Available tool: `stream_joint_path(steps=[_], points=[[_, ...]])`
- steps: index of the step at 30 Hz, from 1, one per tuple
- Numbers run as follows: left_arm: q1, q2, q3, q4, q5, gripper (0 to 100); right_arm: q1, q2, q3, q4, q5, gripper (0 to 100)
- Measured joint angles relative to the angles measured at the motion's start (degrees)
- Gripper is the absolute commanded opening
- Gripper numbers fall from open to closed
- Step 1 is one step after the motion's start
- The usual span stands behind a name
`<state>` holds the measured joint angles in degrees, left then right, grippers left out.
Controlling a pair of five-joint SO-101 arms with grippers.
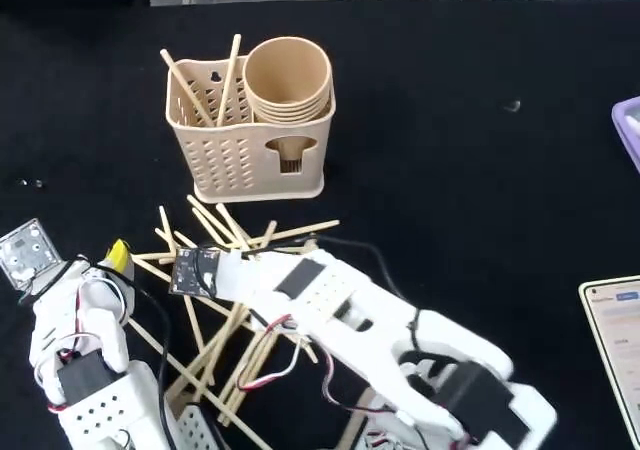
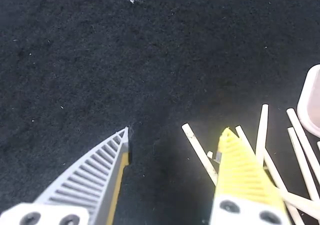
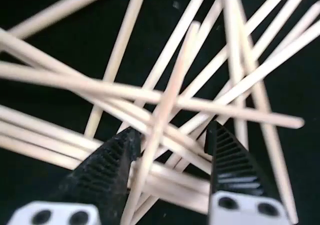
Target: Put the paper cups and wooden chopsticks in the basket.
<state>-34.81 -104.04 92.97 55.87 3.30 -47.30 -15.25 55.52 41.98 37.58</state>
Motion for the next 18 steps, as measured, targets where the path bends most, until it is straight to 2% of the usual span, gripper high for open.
stream_joint_path(steps=[3, 4, 11, 18], points=[[0.0, 0.0, 0.0, 0.0, 0.0, 28, 0.2, 0.0, 0.0, 0.0, 0.0, 1.9], [0.0, 0.0, 0.0, 0.0, 0.0, 28, 0.2, 0.0, 0.0, 0.0, 0.1, 0.8], [0.0, 0.0, 0.0, 0.0, 0.0, 28, 1.3, -7.5, 0.1, 1.7, 0.1, 1.1], [0.0, 0.0, 0.0, 0.0, 0.0, 28, 7.4, -17.4, -2.2, 8.6, 0.7, 1.1]])
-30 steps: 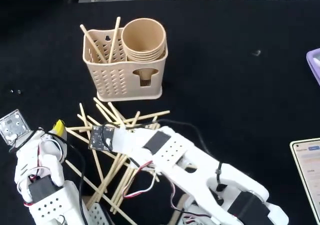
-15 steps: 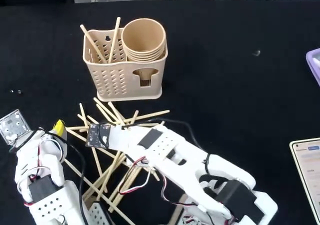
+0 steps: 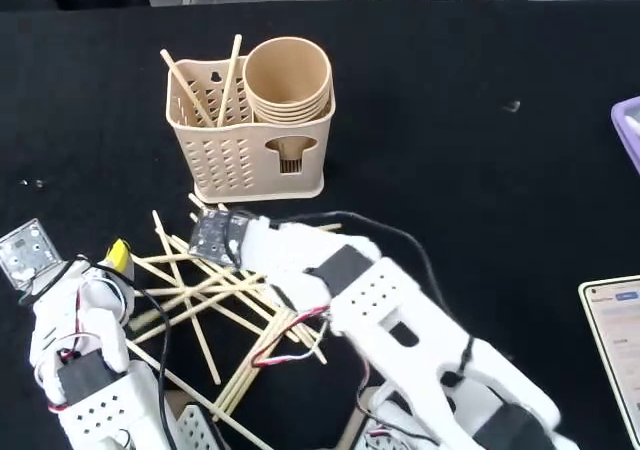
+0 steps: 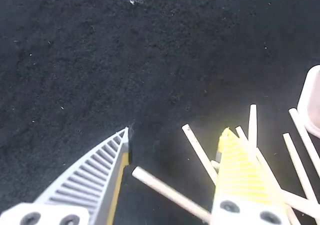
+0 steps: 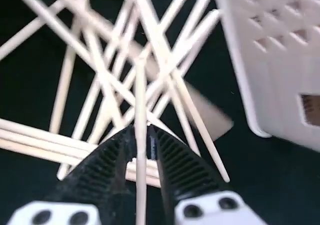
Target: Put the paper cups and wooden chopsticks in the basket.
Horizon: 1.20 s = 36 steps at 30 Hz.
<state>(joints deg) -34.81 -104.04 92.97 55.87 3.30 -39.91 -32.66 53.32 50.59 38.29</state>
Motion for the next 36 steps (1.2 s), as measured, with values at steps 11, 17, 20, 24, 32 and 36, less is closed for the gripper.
stream_joint_path(steps=[11, 17, 20, 24, 32, 36], points=[[0.0, 0.0, 0.0, 0.0, 0.0, 28, 0.4, -1.3, 1.3, 2.3, 2.2, 1.5], [0.0, 0.0, 0.0, 0.0, 0.0, 28, -7.4, -1.3, 2.4, 3.9, -1.8, 1.6], [0.0, 0.0, 0.0, 0.0, 0.0, 28, -7.5, -1.3, 3.2, 0.3, -3.3, 1.6], [0.0, 0.0, 0.0, 0.0, 0.0, 28, -7.6, -1.1, 3.2, -3.9, -4.0, 1.6], [0.0, 0.0, 0.0, 0.0, 0.0, 28, -7.6, 12.3, 1.5, -9.3, -5.9, 13.0], [0.0, 0.0, 0.0, 0.0, 0.0, 28, -7.6, 17.8, -1.2, -9.4, -7.6, 11.1]])
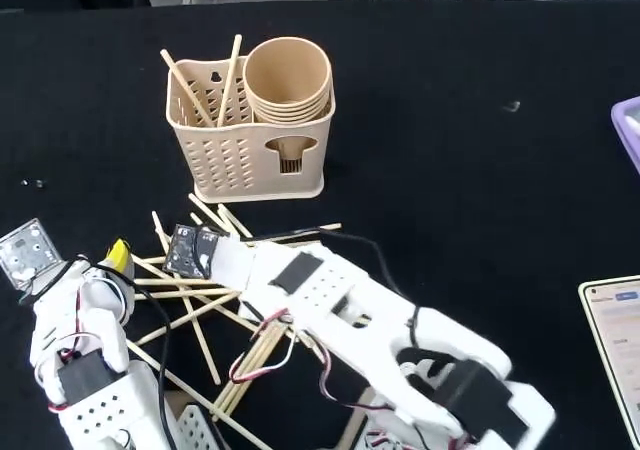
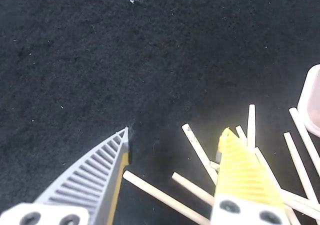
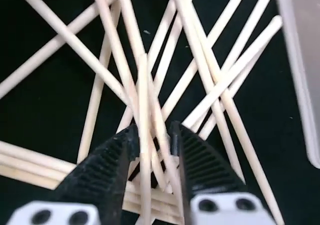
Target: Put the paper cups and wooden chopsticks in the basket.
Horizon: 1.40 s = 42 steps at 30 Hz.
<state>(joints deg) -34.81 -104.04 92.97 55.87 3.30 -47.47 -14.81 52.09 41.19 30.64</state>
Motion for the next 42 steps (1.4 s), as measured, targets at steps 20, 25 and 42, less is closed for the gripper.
stream_joint_path(steps=[20, 25, 42], points=[[0.0, 0.0, 0.0, 0.0, 0.0, 28, -0.1, -2.6, -2.7, 5.4, 0.7, 1.1], [0.0, 0.0, 0.0, 0.0, 0.0, 28, 0.9, -11.8, -3.5, 10.0, 2.0, 1.1], [0.0, 0.0, 0.0, 0.0, 0.0, 28, 14.2, -21.6, -0.2, 18.3, 12.5, 1.1]])
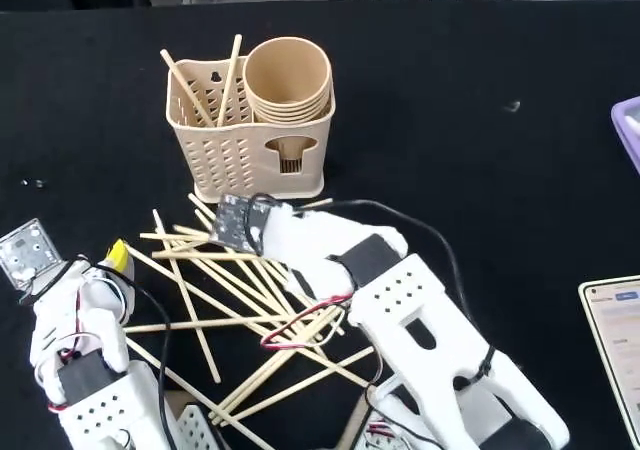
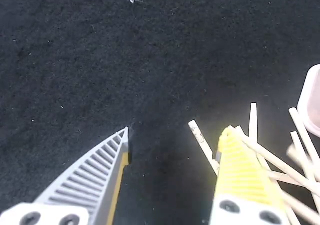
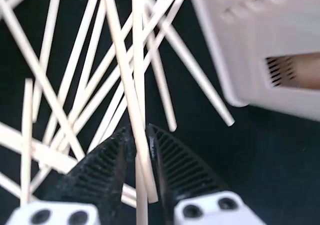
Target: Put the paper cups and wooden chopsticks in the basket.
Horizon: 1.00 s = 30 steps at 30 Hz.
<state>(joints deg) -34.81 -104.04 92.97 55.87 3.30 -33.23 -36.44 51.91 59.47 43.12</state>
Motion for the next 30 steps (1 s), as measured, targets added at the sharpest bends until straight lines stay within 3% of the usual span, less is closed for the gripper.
stream_joint_path(steps=[8, 20, 27, 30], points=[[0.0, 0.0, 0.0, 0.0, 0.0, 28, 15.0, 0.0, 11.8, 0.0, 10.2, 1.1], [0.0, 0.0, 0.0, 0.0, 0.0, 28, 41.7, 0.0, 11.9, -4.2, 21.2, 1.6], [0.0, 0.0, 0.0, 0.0, 0.0, 28, 43.6, 0.0, 15.5, -6.7, 21.3, 18.5], [0.0, 0.0, 0.0, 0.0, 0.0, 28, 42.6, 0.0, 15.5, -6.7, 20.0, 19.4]])
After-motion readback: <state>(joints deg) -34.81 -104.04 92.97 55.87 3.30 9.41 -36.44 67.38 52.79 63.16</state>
